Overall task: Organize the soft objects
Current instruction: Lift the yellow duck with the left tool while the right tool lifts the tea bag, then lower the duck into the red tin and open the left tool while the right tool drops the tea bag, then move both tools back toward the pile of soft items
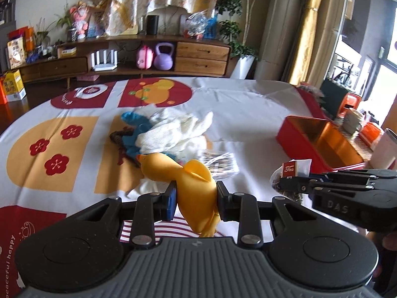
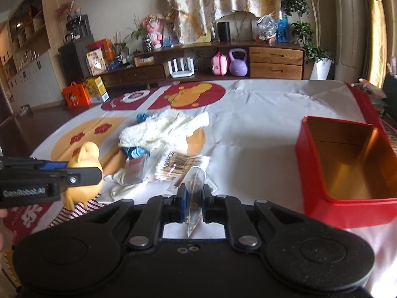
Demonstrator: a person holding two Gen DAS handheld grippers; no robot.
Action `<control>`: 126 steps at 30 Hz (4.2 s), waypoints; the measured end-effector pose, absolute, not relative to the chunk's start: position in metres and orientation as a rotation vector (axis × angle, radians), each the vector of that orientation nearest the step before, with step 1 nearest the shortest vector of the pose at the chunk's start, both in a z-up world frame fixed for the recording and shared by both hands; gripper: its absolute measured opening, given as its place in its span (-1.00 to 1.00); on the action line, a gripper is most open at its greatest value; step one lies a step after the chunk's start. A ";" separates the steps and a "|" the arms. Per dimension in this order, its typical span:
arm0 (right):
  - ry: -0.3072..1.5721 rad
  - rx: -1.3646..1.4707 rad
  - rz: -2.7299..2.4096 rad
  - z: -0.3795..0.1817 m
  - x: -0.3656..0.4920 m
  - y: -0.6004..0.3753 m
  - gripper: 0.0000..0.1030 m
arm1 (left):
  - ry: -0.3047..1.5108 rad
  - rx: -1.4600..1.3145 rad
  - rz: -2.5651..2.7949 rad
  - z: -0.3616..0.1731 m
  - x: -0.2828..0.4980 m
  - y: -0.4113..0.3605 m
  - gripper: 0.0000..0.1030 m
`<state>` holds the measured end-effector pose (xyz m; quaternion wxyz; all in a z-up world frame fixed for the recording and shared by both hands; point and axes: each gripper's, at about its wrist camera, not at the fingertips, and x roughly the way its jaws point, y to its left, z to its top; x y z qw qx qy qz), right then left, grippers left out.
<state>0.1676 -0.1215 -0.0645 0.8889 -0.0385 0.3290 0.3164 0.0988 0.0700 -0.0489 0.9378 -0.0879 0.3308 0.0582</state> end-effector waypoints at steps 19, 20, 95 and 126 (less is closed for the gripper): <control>0.590 -0.034 0.548 -0.020 0.177 -0.224 -0.80 | 0.660 -0.110 -0.117 -0.014 0.152 -0.033 -0.39; 0.589 -0.031 0.539 -0.021 0.181 -0.230 -0.80 | 0.661 -0.101 -0.126 -0.013 0.158 -0.039 -0.39; 0.820 -0.099 0.419 -0.089 0.300 -0.294 -0.18 | 0.837 -0.001 -0.249 -0.072 0.341 -0.154 0.15; 0.681 -0.069 0.492 -0.029 0.217 -0.268 0.91 | 0.704 -0.053 -0.189 -0.007 0.209 -0.065 0.59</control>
